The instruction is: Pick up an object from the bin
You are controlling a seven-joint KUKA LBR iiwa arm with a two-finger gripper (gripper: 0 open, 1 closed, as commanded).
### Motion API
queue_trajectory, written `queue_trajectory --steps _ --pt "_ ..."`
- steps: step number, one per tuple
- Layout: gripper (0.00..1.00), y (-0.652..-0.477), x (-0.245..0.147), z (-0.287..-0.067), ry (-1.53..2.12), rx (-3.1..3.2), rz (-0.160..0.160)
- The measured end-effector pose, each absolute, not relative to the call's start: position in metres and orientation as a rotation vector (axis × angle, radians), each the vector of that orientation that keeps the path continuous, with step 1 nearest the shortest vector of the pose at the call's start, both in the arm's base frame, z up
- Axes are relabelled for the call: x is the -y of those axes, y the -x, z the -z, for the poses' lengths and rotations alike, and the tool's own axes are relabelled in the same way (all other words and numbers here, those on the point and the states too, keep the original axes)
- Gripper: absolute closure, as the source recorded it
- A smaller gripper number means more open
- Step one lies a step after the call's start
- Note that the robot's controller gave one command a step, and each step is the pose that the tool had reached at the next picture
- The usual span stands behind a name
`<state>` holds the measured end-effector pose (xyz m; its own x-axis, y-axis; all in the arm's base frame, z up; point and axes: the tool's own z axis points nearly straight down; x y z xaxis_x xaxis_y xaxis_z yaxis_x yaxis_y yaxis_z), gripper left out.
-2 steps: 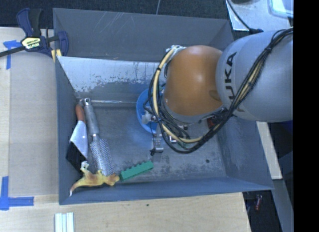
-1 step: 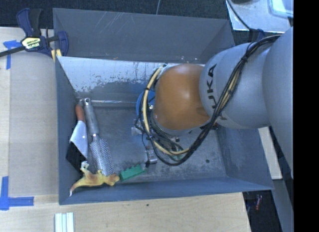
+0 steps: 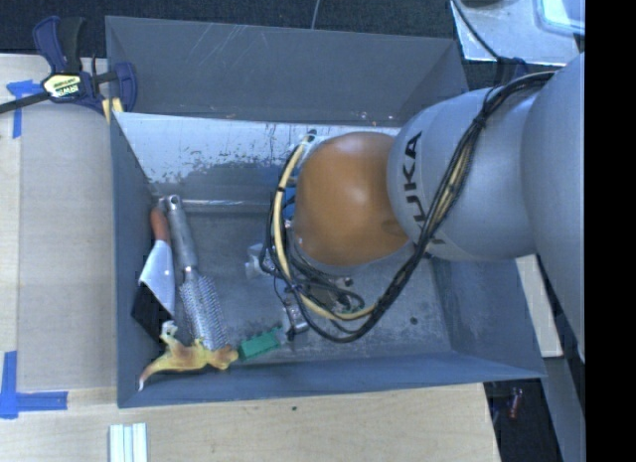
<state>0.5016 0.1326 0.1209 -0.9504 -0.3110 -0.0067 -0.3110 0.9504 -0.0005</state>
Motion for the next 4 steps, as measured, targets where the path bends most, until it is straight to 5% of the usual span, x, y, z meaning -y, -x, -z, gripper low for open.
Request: queue_trajectory --steps 1,2,3,4 --pt "0.00 -0.498 -0.131 -0.121 0.579 -3.086 0.001" --pt "0.00 -0.497 -0.122 -0.072 0.842 -3.016 0.000" --pt "1.00 -0.504 -0.127 -0.073 1.020 -2.947 0.001" --pt "1.00 -0.504 -0.127 -0.073 1.019 -2.948 0.001"
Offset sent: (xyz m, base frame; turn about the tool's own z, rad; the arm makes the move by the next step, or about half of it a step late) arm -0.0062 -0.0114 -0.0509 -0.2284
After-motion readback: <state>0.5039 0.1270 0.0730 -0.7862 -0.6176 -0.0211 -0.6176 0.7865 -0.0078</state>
